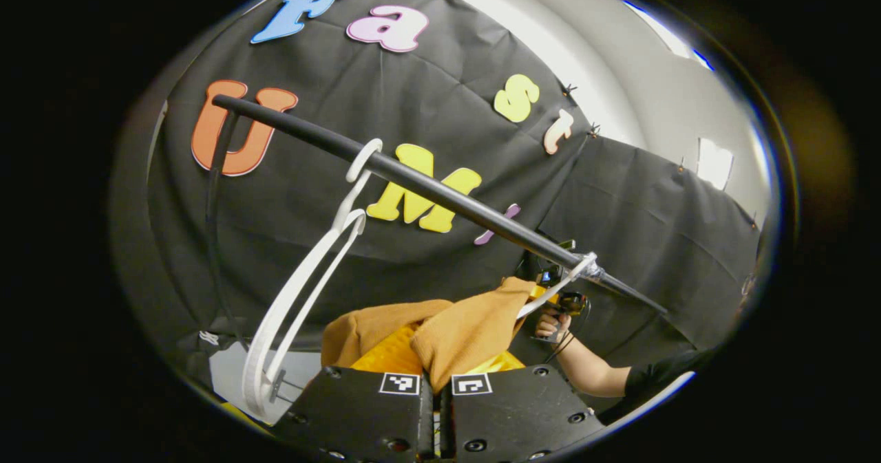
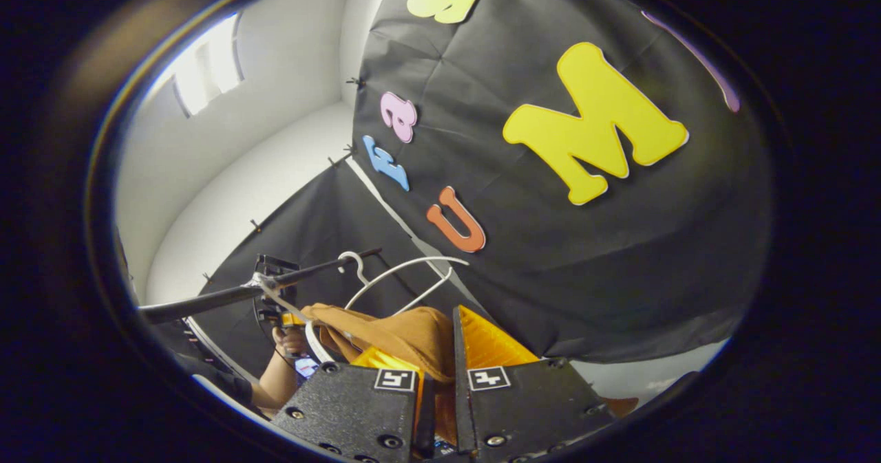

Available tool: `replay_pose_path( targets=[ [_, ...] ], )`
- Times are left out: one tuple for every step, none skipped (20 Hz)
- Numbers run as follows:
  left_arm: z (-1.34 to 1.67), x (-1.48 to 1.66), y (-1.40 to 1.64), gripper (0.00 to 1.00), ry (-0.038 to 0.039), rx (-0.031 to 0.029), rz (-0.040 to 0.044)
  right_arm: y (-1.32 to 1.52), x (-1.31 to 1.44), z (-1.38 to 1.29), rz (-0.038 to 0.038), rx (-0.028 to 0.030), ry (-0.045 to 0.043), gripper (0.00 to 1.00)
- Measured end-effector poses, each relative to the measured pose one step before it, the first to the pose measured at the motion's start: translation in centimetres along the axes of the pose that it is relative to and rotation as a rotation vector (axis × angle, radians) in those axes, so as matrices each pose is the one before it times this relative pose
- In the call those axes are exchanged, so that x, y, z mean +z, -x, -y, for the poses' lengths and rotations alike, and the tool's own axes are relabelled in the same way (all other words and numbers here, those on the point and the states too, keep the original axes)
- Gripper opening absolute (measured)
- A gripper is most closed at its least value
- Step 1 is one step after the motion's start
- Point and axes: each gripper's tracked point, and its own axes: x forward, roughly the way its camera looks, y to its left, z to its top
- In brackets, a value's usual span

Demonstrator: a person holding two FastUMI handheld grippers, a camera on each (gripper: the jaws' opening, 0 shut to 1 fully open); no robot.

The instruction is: Grasp the clothes on the hanger with both hands and then place them into the laundry hamper below.

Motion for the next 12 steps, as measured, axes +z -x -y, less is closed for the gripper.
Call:
replay_pose_path(
  targets=[
    [-0.279,-0.084,-0.082,0.03,0.00237,-0.00359,-0.00389,-0.202,-0.470,0.504,-0.02166,-0.00685,-0.00012,0.15],
    [-0.530,-0.190,-0.308,0.03,0.01371,0.01737,-0.00254,-0.226,-0.518,0.762,-0.01967,-0.01438,-0.01235,0.15],
    [-1.243,-0.519,-0.432,0.09,-0.00421,0.05278,-0.03002,-0.482,-0.482,1.028,-0.01933,-0.02436,-0.01155,0.15],
    [-1.070,-0.571,-0.419,0.03,-0.00840,0.03543,-0.02097,-0.540,-1.095,1.291,-0.03256,-0.03651,-0.00853,0.14],
    [-0.159,-0.624,-0.357,0.03,-0.01250,0.01035,-0.01724,-0.489,-1.119,1.360,-0.03736,-0.03961,-0.01094,0.14],
    [0.367,-0.588,-0.343,0.04,-0.02523,0.00574,-0.00558,-0.066,-1.110,0.629,-0.01582,-0.01127,-0.01161,0.15],
    [0.358,-0.132,0.192,0.03,-0.01141,-0.00953,0.01034,-0.011,-0.166,-0.088,0.00747,0.02008,-0.03444,0.14],
    [0.085,0.323,0.204,0.03,-0.00371,-0.01179,0.02013,0.293,0.250,-0.201,0.02444,0.02026,-0.02785,0.14],
    [-0.338,0.051,-0.182,0.03,0.01630,-0.00167,0.00166,0.063,0.249,-0.085,0.01883,0.02120,-0.02507,0.14],
    [-0.213,-0.317,-0.205,0.03,0.02907,0.00113,-0.01826,-0.058,-0.209,0.195,0.00750,0.01078,-0.01674,0.14],
    [-0.306,-0.338,-0.252,0.03,0.01592,0.00581,-0.01431,-0.235,-0.269,0.495,-0.00439,-0.00011,-0.01735,0.14],
    [-0.106,-0.542,-0.180,0.03,-0.00218,0.00744,-0.00996,0.017,-0.622,0.741,-0.00514,0.00202,-0.03027,0.15]
  ],
)
